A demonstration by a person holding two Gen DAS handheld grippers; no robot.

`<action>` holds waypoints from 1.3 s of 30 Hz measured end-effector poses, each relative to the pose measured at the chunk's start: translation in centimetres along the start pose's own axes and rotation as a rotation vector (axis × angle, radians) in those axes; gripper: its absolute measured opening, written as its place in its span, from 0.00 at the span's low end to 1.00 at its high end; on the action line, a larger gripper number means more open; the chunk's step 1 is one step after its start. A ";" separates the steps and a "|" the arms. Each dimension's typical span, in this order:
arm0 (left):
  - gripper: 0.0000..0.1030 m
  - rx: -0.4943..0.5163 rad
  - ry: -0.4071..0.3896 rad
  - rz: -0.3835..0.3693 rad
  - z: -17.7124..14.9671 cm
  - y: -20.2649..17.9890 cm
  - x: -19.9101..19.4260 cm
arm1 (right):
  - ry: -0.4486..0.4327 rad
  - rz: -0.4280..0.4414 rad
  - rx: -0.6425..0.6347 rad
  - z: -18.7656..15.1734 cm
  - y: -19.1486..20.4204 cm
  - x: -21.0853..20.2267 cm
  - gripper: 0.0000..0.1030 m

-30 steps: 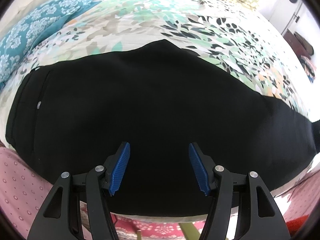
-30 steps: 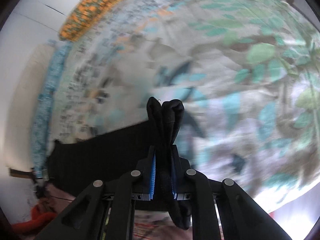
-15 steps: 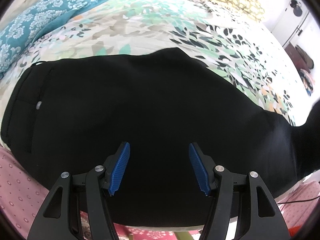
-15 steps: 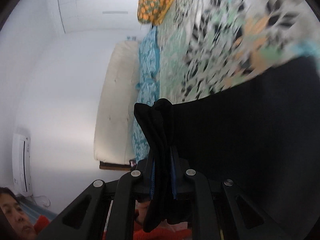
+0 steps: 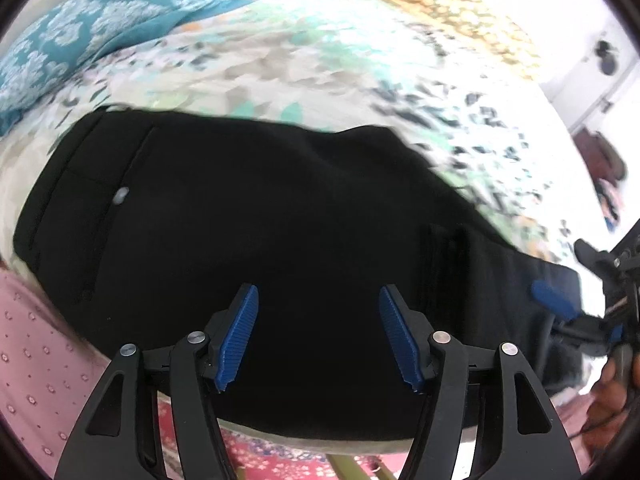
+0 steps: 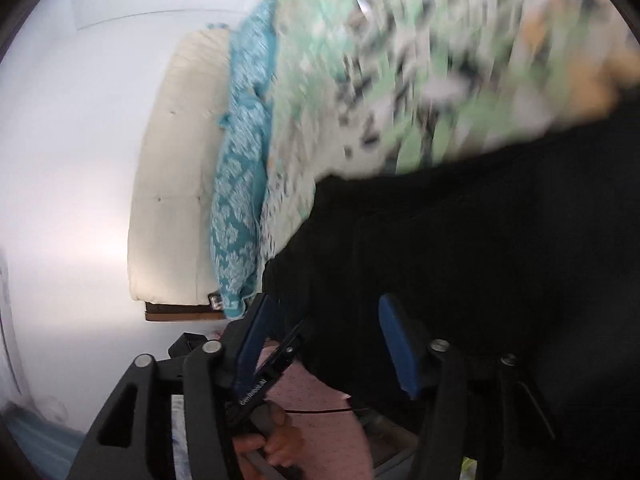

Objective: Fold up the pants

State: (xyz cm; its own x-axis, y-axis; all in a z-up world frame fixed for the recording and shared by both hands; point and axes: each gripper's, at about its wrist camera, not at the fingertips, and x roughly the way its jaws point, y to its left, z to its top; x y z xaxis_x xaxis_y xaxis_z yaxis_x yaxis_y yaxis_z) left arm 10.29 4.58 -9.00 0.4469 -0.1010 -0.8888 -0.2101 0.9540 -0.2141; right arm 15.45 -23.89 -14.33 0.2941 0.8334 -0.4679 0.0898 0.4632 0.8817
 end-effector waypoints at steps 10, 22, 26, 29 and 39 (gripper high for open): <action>0.46 0.330 0.081 -0.164 -1.6 -8.9 2.0 | -0.299 -0.330 -0.246 -6.9 -2.4 -16.1 0.75; 0.05 0.297 0.096 -0.135 -1.7 -8.3 1.4 | -0.430 -0.472 -0.322 -7.6 -2.6 -18.3 0.75; 0.05 0.325 0.104 -0.049 -2.2 -7.6 2.4 | -0.335 -0.492 -0.453 -7.3 -1.4 -15.6 0.75; 0.06 0.351 0.119 -0.027 -2.5 -8.0 3.2 | -0.125 -0.515 -0.482 -7.1 -2.4 -10.6 0.75; 0.58 0.244 -0.048 0.017 -1.4 -6.0 -0.6 | -0.045 -0.562 -0.406 -6.5 -5.6 -8.2 0.78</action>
State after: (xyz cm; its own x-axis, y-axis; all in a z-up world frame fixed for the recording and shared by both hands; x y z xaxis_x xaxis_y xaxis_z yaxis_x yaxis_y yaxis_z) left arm 10.04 -1.49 -7.77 0.4873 -0.0765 -0.8699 -0.0040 0.9959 -0.0899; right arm 6.39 -31.34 -15.87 0.3472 0.4245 -0.8362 -0.1200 0.9045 0.4093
